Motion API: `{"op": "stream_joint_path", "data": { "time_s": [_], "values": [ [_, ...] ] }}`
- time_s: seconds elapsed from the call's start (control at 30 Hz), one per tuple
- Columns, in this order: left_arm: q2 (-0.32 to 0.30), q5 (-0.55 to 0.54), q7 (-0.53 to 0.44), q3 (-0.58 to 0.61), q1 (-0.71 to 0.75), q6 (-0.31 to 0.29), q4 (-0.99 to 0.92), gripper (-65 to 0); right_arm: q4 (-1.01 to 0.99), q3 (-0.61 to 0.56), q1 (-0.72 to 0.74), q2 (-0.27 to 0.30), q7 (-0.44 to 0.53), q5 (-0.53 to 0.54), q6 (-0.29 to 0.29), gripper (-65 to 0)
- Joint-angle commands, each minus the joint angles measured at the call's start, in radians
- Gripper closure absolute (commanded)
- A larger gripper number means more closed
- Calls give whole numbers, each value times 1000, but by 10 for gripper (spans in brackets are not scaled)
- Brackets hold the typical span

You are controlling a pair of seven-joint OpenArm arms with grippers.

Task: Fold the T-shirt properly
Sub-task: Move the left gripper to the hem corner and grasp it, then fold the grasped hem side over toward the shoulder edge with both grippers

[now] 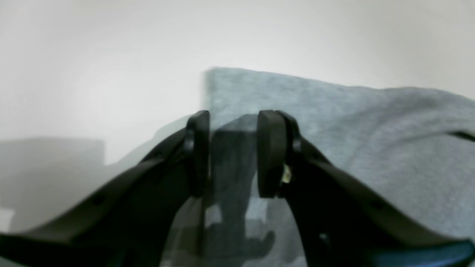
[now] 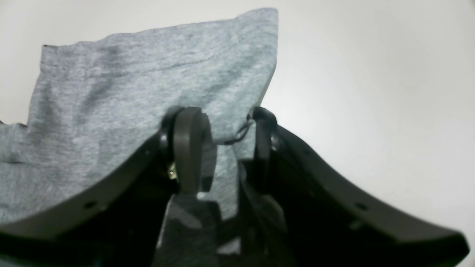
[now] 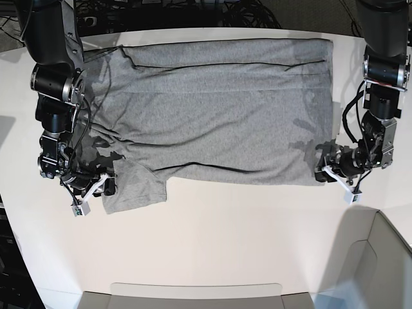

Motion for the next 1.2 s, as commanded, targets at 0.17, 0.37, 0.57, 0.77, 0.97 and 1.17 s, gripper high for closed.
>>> {"op": "stream_joint_path", "data": {
  "time_s": [0.17,0.37,0.57,0.77,0.97,1.17],
  "values": [
    [-5,12,20,4,-13,0,2,-117,10,0,28,5,-18,-18,-4,-136],
    [-10,7,27,-27,-13,2,1,0,42,0,50,-6,-21,-18,-3,0],
    [-11,9,87,-193,-10,-7,7,0,202,6,19,-34,-24,-12,-1,0],
    [-11,7,153,-271,91,0,225,0,393,6,-66,-49,-57,-10,6,0],
    [-10,10,271,-484,244,3,455,0,607,7,-158,-63,-166,-7,8,0],
    [-11,10,305,-561,356,19,592,0,745,7,-265,-72,-169,59,8,0]
  ]
}}
